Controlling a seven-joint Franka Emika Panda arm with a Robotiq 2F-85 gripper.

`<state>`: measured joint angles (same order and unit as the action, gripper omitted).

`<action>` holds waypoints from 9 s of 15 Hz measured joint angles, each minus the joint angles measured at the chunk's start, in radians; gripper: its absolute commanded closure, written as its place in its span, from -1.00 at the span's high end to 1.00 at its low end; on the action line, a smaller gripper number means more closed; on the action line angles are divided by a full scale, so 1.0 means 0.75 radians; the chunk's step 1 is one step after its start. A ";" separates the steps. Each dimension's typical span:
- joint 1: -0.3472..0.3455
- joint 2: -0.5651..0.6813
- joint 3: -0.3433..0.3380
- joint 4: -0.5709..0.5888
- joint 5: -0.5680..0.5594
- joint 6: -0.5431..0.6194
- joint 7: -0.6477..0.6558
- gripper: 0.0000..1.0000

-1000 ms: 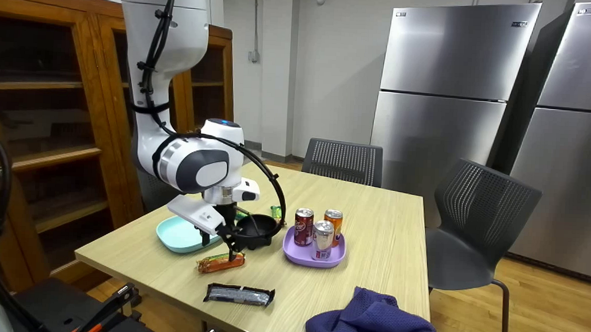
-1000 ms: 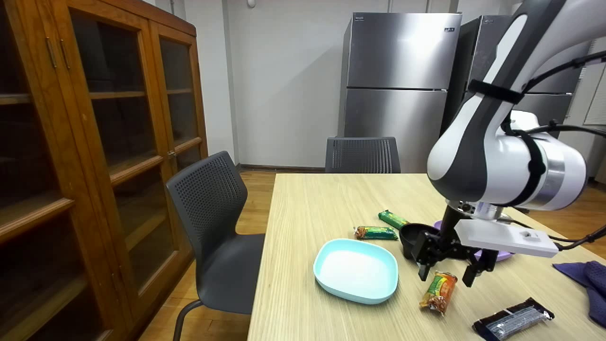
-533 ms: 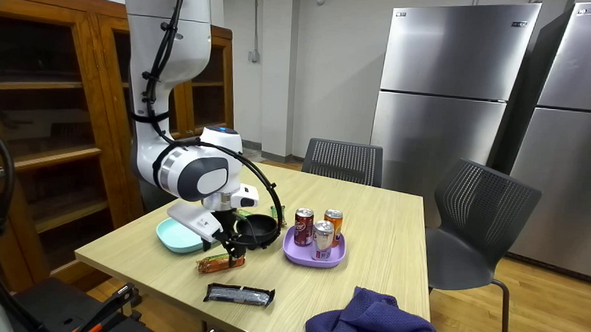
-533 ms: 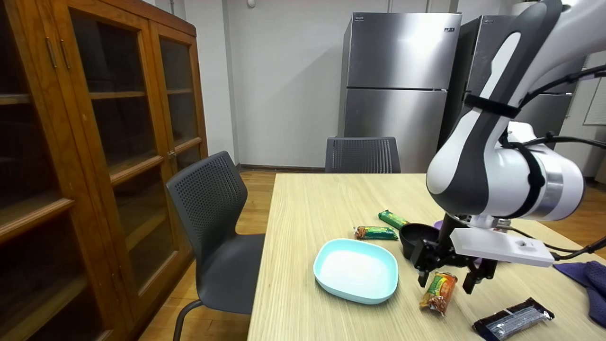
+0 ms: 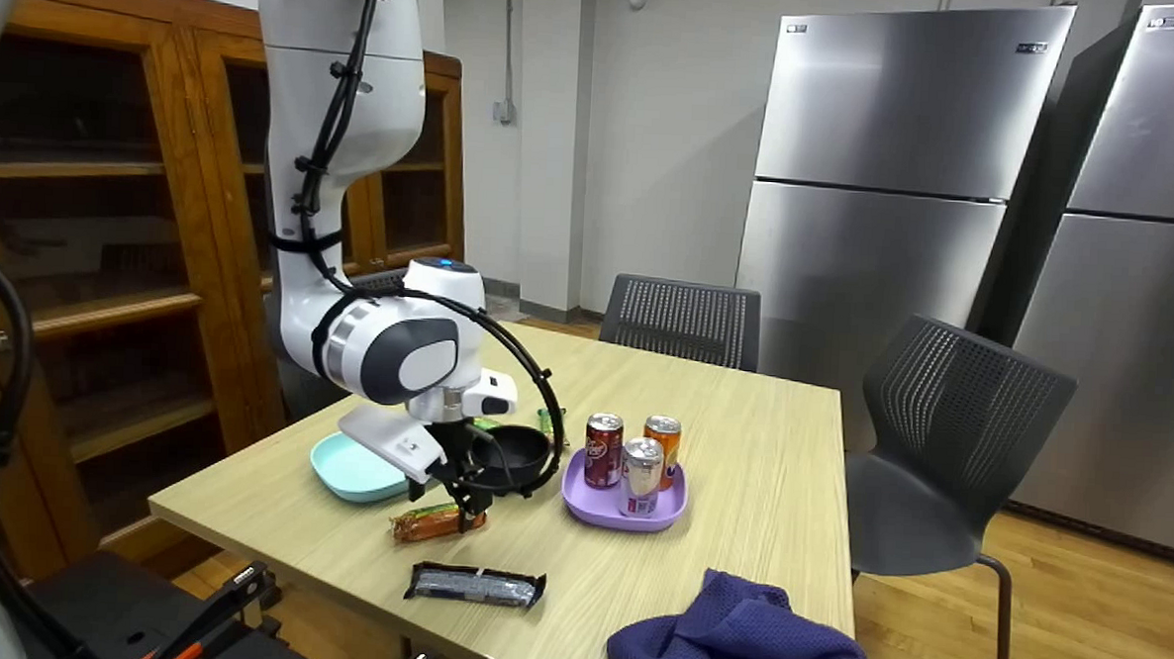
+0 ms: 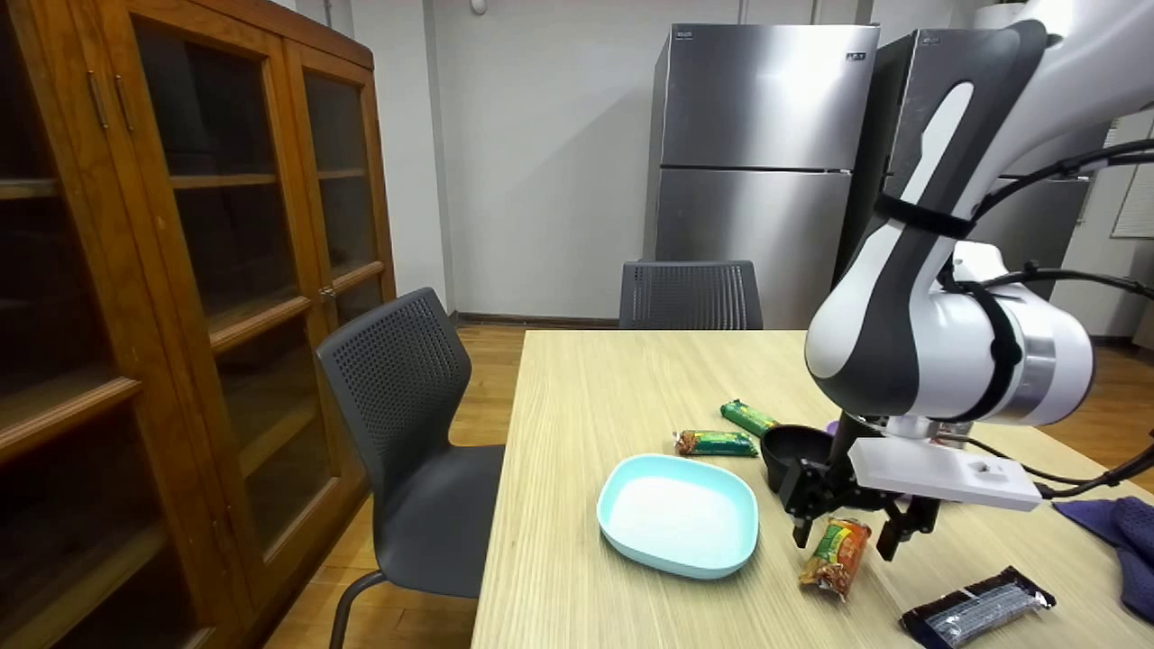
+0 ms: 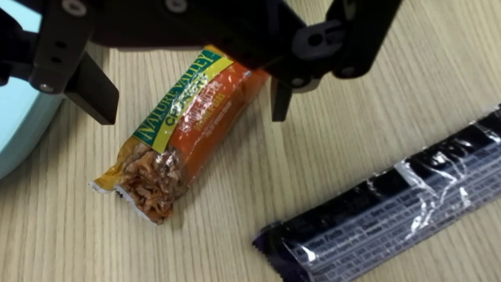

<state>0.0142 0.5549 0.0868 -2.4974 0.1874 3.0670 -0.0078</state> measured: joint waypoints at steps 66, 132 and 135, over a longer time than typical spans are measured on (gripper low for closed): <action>0.442 0.145 0.005 0.457 -0.112 -0.176 0.206 1.00; 0.161 0.275 -0.018 0.829 -0.511 -0.344 -0.446 1.00; 0.135 0.315 0.004 0.895 -0.531 -0.411 -0.541 1.00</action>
<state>0.1157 0.7913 0.0898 -1.8260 -0.2108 2.7587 -0.4133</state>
